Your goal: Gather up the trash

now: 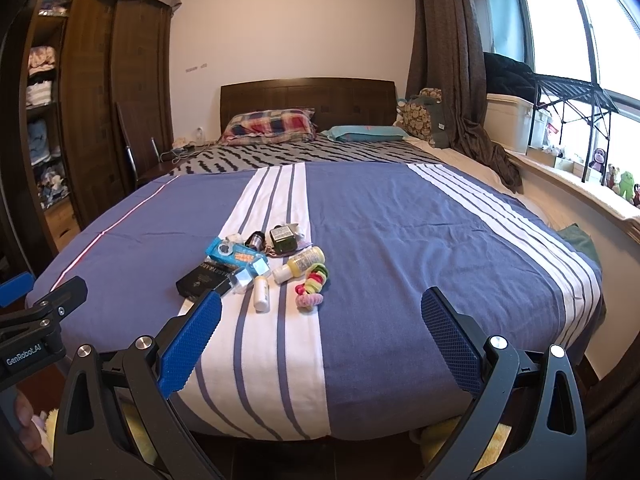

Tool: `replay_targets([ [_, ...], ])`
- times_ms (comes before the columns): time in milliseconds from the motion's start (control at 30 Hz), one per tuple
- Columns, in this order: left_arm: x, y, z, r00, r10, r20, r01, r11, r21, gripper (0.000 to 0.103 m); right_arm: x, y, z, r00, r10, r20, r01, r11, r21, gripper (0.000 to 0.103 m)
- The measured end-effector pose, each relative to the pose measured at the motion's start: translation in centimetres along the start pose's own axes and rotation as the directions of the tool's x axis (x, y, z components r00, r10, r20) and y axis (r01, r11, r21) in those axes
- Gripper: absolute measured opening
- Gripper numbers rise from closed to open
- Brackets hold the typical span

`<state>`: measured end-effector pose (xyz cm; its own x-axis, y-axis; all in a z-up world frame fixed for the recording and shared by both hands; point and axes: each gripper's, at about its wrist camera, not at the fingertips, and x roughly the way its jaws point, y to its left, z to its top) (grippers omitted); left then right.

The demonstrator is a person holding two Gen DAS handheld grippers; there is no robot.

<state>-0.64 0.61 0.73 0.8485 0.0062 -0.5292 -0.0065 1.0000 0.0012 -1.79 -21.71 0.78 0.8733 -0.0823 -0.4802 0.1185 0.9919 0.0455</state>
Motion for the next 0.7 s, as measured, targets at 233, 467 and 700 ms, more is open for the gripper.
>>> replay_targets([
  [233,2.2,0.8,-0.9,1.000,0.005,-0.027,-0.005,1.000,-0.008,0.095,1.7,0.0,-0.8,0.999,-0.015,-0.032,0.015,1.000,-0.003,0.100],
  [467,5.4,1.2,-1.8,0.996,0.034,-0.082,-0.034,0.999,-0.003,0.095,4.4,-0.1,-1.6,0.999,-0.026,-0.047,0.026,1.000,-0.004,0.100],
  [700,9.2,1.1,-2.7,0.990,0.027,-0.140,-0.026,1.000,0.014,0.095,8.1,-0.2,-2.6,0.993,-0.028,-0.112,0.025,0.999,-0.023,0.100],
])
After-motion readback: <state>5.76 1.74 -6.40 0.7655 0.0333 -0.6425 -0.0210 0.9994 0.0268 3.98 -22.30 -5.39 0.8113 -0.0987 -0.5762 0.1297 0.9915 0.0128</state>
